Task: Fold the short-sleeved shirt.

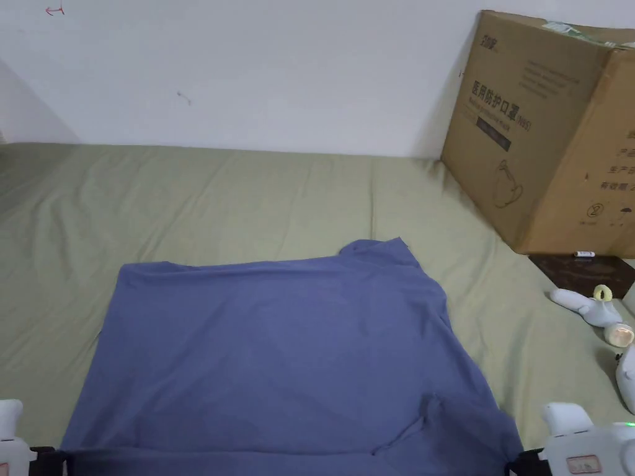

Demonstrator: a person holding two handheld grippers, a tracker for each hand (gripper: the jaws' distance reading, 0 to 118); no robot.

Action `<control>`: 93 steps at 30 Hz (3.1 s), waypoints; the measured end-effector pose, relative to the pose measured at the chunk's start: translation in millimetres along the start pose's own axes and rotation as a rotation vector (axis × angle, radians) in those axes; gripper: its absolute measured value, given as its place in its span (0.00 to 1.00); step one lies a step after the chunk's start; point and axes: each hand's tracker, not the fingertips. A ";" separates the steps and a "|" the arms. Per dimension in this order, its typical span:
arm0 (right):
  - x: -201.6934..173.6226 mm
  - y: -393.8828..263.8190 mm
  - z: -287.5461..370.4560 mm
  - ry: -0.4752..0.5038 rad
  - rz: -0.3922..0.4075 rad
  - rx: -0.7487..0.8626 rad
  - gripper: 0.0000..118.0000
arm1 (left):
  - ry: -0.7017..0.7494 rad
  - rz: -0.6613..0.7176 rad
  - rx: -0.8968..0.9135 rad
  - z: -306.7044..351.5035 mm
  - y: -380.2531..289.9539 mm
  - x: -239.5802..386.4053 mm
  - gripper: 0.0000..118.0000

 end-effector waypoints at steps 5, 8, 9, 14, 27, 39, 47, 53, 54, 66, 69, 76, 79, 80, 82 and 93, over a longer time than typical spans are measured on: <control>-12.1 34.8 28.9 -0.013 0.043 0.108 0.05 | -0.015 0.025 0.003 4.0 31.9 -2.2 0.02; -10.7 72.7 33.7 0.031 -0.018 0.179 0.05 | -0.021 0.020 0.030 -2.9 65.0 -0.2 0.02; -10.2 87.3 30.9 0.036 -0.034 0.204 0.05 | -0.022 0.019 0.046 -7.5 77.6 0.2 0.02; -11.9 167.0 -11.2 0.038 -0.066 0.230 0.05 | -0.025 0.027 0.081 -48.4 140.9 -1.5 0.02; -32.3 221.0 -70.7 -0.072 -0.220 0.237 0.96 | 0.028 0.027 0.039 -96.5 170.6 -8.5 0.84; -65.8 111.8 31.2 0.114 -0.118 0.512 0.95 | -0.091 -0.030 0.350 10.9 88.2 32.1 0.85; -81.3 88.2 39.7 0.143 -0.097 0.552 0.00 | -0.049 -0.018 0.318 22.5 77.1 31.6 0.00; -93.5 103.1 28.7 0.122 -0.008 0.513 0.00 | 0.096 0.006 -0.029 -42.2 114.3 5.1 0.00; -94.8 104.3 25.6 0.123 -0.004 0.506 0.00 | 0.096 0.005 -0.040 -56.0 118.3 -1.2 0.03; -76.9 116.9 -2.0 0.099 -0.019 0.421 0.00 | 0.248 -0.055 -0.160 -152.7 106.4 -12.8 0.94; -70.4 122.7 -3.3 0.061 -0.007 0.426 0.00 | 0.177 -0.058 -0.069 -127.9 101.4 -0.3 0.64; -14.1 149.8 -28.4 0.077 -0.169 0.387 0.07 | 0.156 -0.137 0.037 -84.0 109.6 10.1 0.02; 12.1 170.3 -56.8 0.024 -0.223 0.241 0.93 | 0.087 -0.089 0.020 -73.0 119.0 4.3 0.02; 21.8 173.1 -67.8 0.032 -0.242 0.225 0.97 | 0.077 -0.070 0.006 -72.5 119.6 3.7 0.02; 35.7 180.7 -88.5 0.007 -0.286 0.167 0.97 | 0.083 -0.079 -0.010 -73.8 117.8 4.2 0.02; 9.7 184.5 -121.6 -0.174 0.013 -0.037 0.01 | 0.078 -0.069 -0.074 -93.6 119.4 0.1 0.02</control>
